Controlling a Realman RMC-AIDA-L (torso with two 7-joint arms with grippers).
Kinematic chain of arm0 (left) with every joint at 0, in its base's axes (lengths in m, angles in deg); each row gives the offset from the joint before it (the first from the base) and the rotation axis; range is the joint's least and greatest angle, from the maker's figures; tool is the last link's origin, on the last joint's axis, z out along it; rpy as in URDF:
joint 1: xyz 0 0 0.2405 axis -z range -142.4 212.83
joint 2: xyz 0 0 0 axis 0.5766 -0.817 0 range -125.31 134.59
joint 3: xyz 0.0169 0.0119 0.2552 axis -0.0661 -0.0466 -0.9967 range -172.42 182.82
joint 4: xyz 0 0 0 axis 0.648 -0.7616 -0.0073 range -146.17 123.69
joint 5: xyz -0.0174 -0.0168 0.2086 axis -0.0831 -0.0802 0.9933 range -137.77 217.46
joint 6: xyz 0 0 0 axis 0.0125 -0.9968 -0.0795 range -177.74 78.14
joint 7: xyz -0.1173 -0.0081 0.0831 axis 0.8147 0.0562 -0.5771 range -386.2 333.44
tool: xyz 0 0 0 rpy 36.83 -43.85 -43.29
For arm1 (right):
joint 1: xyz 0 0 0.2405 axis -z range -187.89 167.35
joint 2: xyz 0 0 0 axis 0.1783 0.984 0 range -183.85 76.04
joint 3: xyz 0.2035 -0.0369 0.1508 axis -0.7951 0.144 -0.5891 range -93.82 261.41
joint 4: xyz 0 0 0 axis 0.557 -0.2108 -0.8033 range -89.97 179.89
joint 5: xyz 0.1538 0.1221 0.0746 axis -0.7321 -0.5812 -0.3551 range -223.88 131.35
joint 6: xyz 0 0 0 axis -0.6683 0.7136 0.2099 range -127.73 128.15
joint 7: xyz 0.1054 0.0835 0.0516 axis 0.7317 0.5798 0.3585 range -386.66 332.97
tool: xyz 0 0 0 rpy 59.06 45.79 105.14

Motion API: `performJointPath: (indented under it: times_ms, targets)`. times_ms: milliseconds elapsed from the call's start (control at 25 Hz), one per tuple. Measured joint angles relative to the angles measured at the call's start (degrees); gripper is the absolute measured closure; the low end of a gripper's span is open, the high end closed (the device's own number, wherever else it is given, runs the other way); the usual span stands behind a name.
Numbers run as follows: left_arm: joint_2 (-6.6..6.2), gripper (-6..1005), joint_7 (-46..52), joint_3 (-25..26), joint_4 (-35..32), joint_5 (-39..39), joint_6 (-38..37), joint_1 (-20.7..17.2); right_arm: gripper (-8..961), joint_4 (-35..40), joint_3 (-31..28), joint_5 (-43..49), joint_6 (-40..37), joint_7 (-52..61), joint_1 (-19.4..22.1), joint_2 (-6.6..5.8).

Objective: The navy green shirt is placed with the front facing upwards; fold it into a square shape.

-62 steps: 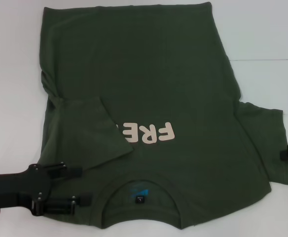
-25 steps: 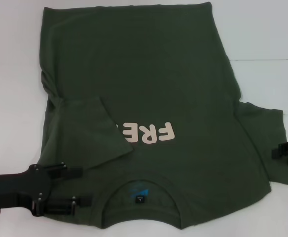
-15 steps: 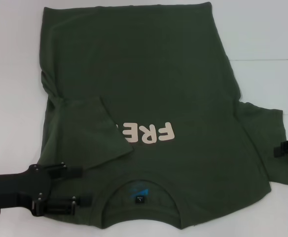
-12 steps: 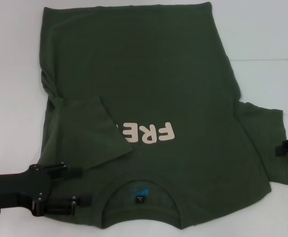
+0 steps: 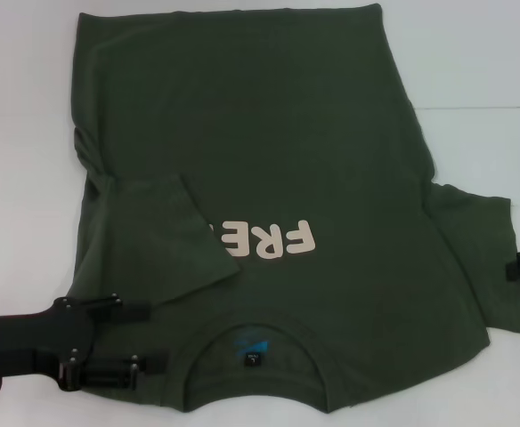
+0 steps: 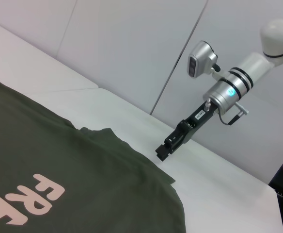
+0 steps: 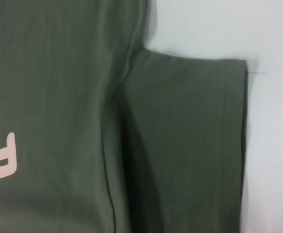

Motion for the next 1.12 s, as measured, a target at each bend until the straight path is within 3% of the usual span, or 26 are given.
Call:
performJointPath:
  times_ms: [320,520,880,1120]
  targets:
    - [-0.07,80,0.0,0.0,0.1,0.0,0.0,0.0,314,0.3,3.2,2.7,-0.1,2.5,-2.1,-0.84]
    - [-0.09,80,0.0,0.0,0.2,0.0,0.0,0.1,314,2.0,3.0,6.9,0.6,3.6,-3.3,0.05]
    - [-0.09,80,0.0,0.0,0.2,0.0,0.2,0.2,314,2.5,2.8,7.0,3.4,4.8,-3.7,0.63]
    - [-0.09,80,0.0,0.0,0.3,0.0,0.3,0.2,315,2.5,2.8,7.1,4.8,5.1,-4.1,1.77]
